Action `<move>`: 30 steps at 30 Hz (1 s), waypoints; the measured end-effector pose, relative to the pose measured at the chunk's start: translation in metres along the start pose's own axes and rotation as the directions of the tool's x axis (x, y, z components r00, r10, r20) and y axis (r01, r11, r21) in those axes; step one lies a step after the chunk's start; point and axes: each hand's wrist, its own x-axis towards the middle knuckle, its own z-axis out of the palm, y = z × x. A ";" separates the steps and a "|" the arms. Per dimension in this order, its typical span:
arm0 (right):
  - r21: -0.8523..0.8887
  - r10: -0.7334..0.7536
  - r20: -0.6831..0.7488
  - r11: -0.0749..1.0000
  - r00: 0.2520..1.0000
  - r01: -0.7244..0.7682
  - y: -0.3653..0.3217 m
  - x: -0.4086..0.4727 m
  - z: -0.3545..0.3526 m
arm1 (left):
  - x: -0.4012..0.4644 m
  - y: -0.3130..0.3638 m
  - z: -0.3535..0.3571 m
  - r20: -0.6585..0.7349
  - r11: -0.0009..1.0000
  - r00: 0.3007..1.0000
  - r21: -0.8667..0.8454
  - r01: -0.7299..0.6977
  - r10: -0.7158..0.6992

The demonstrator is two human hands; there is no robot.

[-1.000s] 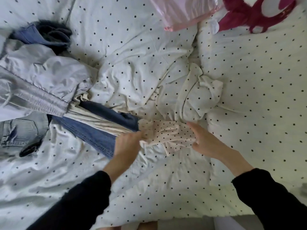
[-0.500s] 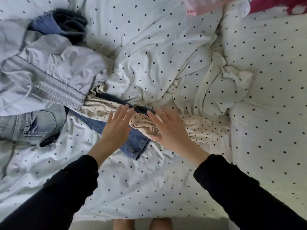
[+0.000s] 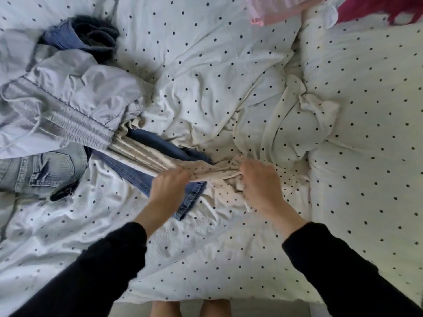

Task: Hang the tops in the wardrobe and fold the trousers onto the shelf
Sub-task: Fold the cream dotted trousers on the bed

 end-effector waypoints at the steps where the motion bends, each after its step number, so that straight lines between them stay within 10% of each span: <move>1: -0.010 0.086 0.000 0.996 0.996 -0.086 0.019 -0.012 -0.010 | -0.005 0.029 0.002 0.006 0.996 0.998 -0.064 -0.063 0.064; 6: 0.044 0.499 -0.028 0.866 0.866 -0.498 0.104 -0.062 -0.049 | -0.023 0.171 0.023 0.040 0.930 0.935 -0.131 -0.345 0.352; 11: 0.207 0.531 -0.041 0.833 0.846 -0.513 0.135 -0.090 -0.065 | -0.011 0.217 0.038 -0.055 0.875 0.917 -0.283 -0.393 0.394; 18: 0.195 0.176 -0.176 0.971 0.969 -0.141 0.065 -0.078 -0.026 | -0.021 0.083 0.022 -0.015 0.942 0.949 0.124 -0.312 0.316; 24: 0.049 -0.230 0.021 0.972 0.973 0.229 -0.026 -0.039 0.034 | -0.022 -0.038 0.004 0.047 0.957 0.997 0.279 -0.078 0.067; 30: -0.013 -0.307 0.155 0.950 0.939 0.312 -0.088 -0.007 0.063 | -0.008 -0.078 -0.016 0.000 0.945 0.994 0.308 0.108 -0.113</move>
